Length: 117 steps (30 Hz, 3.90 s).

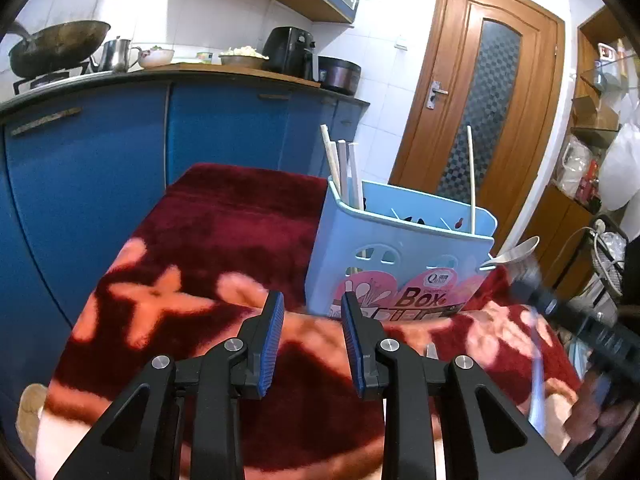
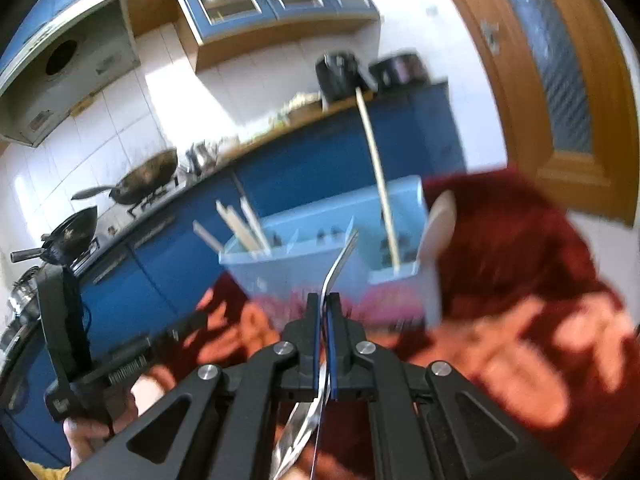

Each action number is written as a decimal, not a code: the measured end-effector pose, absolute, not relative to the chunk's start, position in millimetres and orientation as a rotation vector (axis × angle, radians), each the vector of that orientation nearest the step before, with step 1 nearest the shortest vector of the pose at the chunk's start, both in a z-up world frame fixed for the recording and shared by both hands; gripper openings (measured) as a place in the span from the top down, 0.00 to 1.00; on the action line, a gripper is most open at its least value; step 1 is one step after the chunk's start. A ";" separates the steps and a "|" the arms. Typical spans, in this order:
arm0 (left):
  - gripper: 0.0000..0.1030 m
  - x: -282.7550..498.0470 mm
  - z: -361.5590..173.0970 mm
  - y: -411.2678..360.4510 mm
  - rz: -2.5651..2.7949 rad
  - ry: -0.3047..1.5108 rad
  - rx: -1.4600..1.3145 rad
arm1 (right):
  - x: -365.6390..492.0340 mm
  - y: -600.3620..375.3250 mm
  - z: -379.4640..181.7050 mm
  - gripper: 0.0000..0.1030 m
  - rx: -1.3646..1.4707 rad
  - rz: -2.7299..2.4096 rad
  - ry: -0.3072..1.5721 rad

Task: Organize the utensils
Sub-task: 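Lower the metal fork into the holder and open the right tool while the left tool moves back, then move both open tools back toward the remaining metal fork and knife, then grasp the metal fork with the left tool while the right tool grasps the metal knife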

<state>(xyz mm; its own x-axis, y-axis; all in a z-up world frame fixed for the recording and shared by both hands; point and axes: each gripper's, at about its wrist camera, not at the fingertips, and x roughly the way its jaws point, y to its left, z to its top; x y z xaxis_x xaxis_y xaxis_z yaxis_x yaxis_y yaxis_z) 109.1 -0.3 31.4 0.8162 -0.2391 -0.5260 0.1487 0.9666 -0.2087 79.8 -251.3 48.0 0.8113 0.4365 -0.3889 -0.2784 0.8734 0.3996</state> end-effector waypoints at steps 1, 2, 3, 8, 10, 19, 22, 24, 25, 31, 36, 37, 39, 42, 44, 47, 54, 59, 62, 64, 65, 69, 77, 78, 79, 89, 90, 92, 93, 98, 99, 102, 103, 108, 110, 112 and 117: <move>0.71 109.2 31.0 -1.4 -0.209 0.583 -0.160 | 80.5 -253.7 53.1 0.96 0.336 0.383 0.470; 0.71 109.5 30.3 -2.2 -0.210 0.587 -0.161 | 80.5 -256.5 59.9 0.96 0.333 0.370 0.436; 0.71 109.8 29.6 -2.9 -0.212 0.592 -0.163 | 81.6 -259.2 65.5 0.96 0.331 0.351 0.406; 0.71 111.8 25.2 -7.5 -0.226 0.638 -0.161 | 106.1 -264.6 83.6 0.96 0.318 0.276 0.302; 0.71 111.3 24.6 -9.7 -0.229 0.654 -0.150 | 119.8 -264.6 89.0 0.96 0.289 0.226 0.260; 0.71 109.7 20.0 -11.2 -0.246 0.709 -0.149 | 168.4 -253.7 100.4 0.96 0.206 0.078 0.120; 0.71 110.7 17.8 -10.8 -0.245 0.715 -0.149 | 177.9 -245.2 97.0 0.95 0.163 0.051 0.113; 0.71 111.0 17.0 -10.2 -0.245 0.718 -0.150 | 181.6 -238.5 93.6 0.95 0.111 0.037 0.111; 0.71 111.1 17.0 -10.0 -0.246 0.719 -0.149 | 180.7 -238.2 91.4 0.95 0.103 0.037 0.119; 0.71 110.6 18.6 -9.9 -0.256 0.726 -0.159 | 174.7 -251.7 83.6 0.83 0.204 0.114 0.219; 0.71 108.3 20.2 -10.6 -0.264 0.734 -0.159 | 151.7 -267.1 91.4 0.75 0.263 0.144 0.206; 0.71 107.9 20.7 -10.9 -0.266 0.738 -0.159 | 147.3 -268.9 93.2 0.74 0.271 0.150 0.203; 0.71 107.3 21.6 -11.3 -0.267 0.741 -0.160 | 138.9 -273.1 99.4 0.72 0.280 0.160 0.201; 0.71 104.9 23.0 -12.0 -0.273 0.753 -0.158 | 126.0 -274.7 105.2 0.71 0.269 0.162 0.212; 0.71 102.8 23.9 -12.5 -0.278 0.761 -0.158 | 117.6 -274.9 106.6 0.70 0.267 0.167 0.225; 0.71 98.8 25.1 -13.2 -0.279 0.773 -0.149 | 102.5 -275.5 107.9 0.70 0.270 0.178 0.256; 0.71 91.8 25.6 -13.7 -0.299 0.825 -0.145 | 72.6 -266.7 99.8 0.69 0.237 0.205 0.375; 0.71 86.5 23.1 -17.9 -0.326 0.870 -0.137 | 56.7 -260.6 85.7 0.69 0.214 0.215 0.470; 0.71 82.6 19.9 -23.2 -0.345 0.907 -0.117 | 49.7 -257.1 77.5 0.69 0.207 0.220 0.524; 0.71 80.5 17.4 -26.3 -0.360 0.934 -0.110 | 46.0 -255.1 72.4 0.69 0.206 0.225 0.561; 0.71 79.4 16.2 -28.1 -0.368 0.949 -0.106 | 44.4 -254.4 70.0 0.69 0.206 0.227 0.577; 0.71 77.5 10.8 -38.0 -0.413 1.013 -0.083 | 40.0 -251.1 61.2 0.69 0.200 0.232 0.633; 0.74 81.4 1.9 -51.7 -0.443 1.126 -0.039 | 28.8 -247.2 51.7 0.63 0.177 0.246 0.700; 0.77 82.6 1.9 -52.9 -0.448 1.139 -0.034 | 28.0 -247.0 51.1 0.63 0.173 0.250 0.709; 0.78 84.4 1.2 -54.9 -0.451 1.155 -0.032 | 27.8 -246.8 51.2 0.63 0.169 0.251 0.716; 0.89 96.0 -8.6 -76.1 -0.454 1.273 0.033 | 28.9 -248.1 40.6 0.63 0.171 0.256 0.806; 0.90 96.8 -9.0 -76.7 -0.450 1.275 0.032 | 29.4 -248.1 39.2 0.63 0.174 0.259 0.819; 0.92 97.8 -9.1 -75.8 -0.448 1.276 0.013 | 30.2 -247.2 36.4 0.63 0.181 0.268 0.843; 0.93 98.1 -9.3 -73.0 -0.445 1.275 -0.010 | 30.8 -246.2 35.0 0.63 0.184 0.275 0.859; 0.97 96.9 -9.6 -52.7 -0.452 1.228 -0.111 | 35.6 -237.4 27.7 0.63 0.186 0.302 0.932; 0.97 95.4 -9.2 -49.0 -0.453 1.215 -0.125 | 37.4 -235.2 26.0 0.63 0.186 0.305 0.949; 0.97 91.3 -5.9 -37.5 -0.454 1.181 -0.162 | 43.5 -228.6 20.1 0.63 0.194 0.312 1.004; 0.97 90.3 -4.1 -32.6 -0.454 1.168 -0.178 | 44.9 -226.7 18.5 0.63 0.196 0.314 1.019; 0.97 86.5 7.8 -16.7 -0.429 1.086 -0.196 | 55.8 -207.7 13.0 0.63 0.155 0.337 1.108; 0.97 85.0 12.1 -9.3 -0.418 1.056 -0.194 | 60.8 -200.2 11.1 0.63 0.143 0.348 1.143; 0.97 84.7 13.8 -8.7 -0.411 1.032 -0.188 | 66.0 -192.6 8.5 0.63 0.138 0.350 1.177; 0.97 81.0 18.3 -3.5 -0.393 0.980 -0.165 | 77.3 -169.4 2.9 0.63 0.079 0.360 1.248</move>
